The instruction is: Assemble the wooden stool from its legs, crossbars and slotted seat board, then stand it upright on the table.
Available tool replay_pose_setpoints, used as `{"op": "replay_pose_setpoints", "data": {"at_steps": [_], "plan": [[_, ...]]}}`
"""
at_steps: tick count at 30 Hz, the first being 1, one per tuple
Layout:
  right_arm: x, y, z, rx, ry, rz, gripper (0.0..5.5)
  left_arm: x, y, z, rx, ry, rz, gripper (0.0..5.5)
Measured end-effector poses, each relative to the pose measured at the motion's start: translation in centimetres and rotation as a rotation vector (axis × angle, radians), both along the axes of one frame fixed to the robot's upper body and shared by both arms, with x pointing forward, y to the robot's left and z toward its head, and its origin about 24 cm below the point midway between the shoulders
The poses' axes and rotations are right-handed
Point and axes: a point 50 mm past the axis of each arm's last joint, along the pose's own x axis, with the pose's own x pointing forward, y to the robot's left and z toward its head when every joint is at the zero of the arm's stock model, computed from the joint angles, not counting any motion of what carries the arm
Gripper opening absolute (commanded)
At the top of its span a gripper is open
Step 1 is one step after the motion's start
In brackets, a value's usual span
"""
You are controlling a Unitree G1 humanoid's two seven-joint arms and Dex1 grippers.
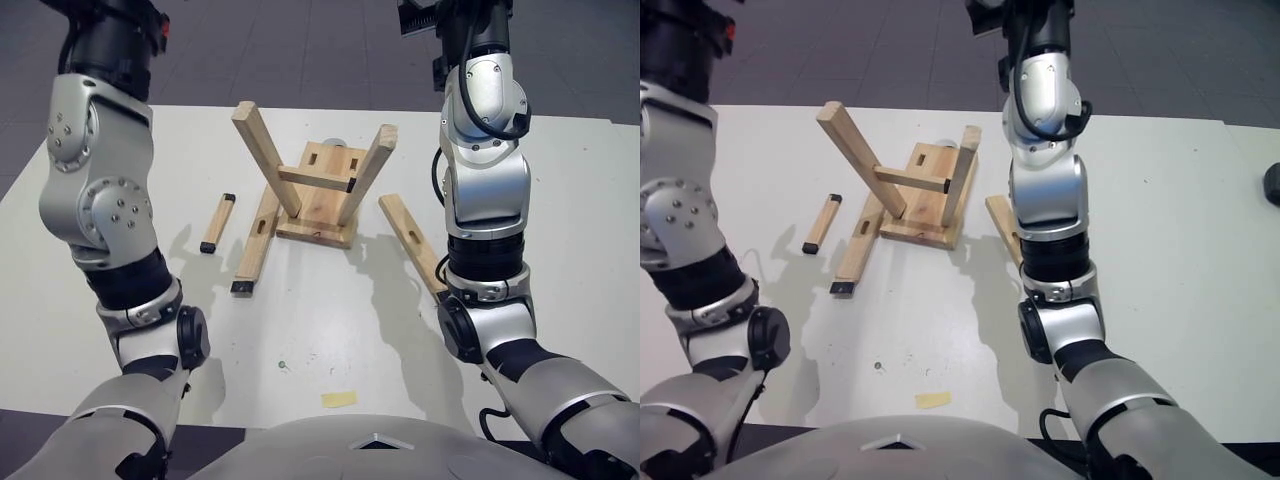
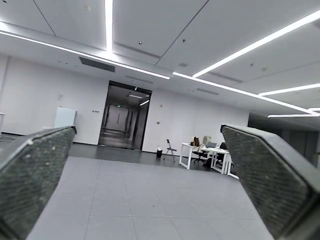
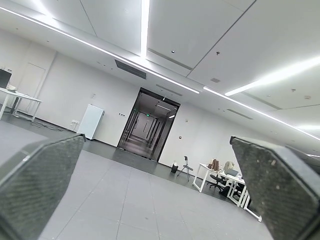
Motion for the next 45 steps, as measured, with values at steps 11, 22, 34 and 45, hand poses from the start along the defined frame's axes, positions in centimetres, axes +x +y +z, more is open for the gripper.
{"op": "replay_pose_setpoints", "data": {"at_steps": [11, 22, 34, 45], "plan": [[-0.1, 0.4, -0.2, -0.004, 0.014, 0.01, 5.4, 1.1, -2.0, -8.6, 0.353, 0.464, -0.03, 5.39], [0.2, 0.2, -1.7, -0.014, 0.069, -0.001, 5.4, -0.3, -2.1, -4.2, 0.122, 0.2, -0.102, 5.39], [0.3, 0.5, -2.0, -0.017, 0.071, -0.003, 5.4, 2.9, -5.2, -5.3, 0.282, 0.289, -0.13, 5.39], [0.3, 0.3, -2.7, -0.022, 0.094, -0.007, 5.4, 1.9, -5.8, -7.1, 0.237, 0.202, -0.1, 5.39]]}}
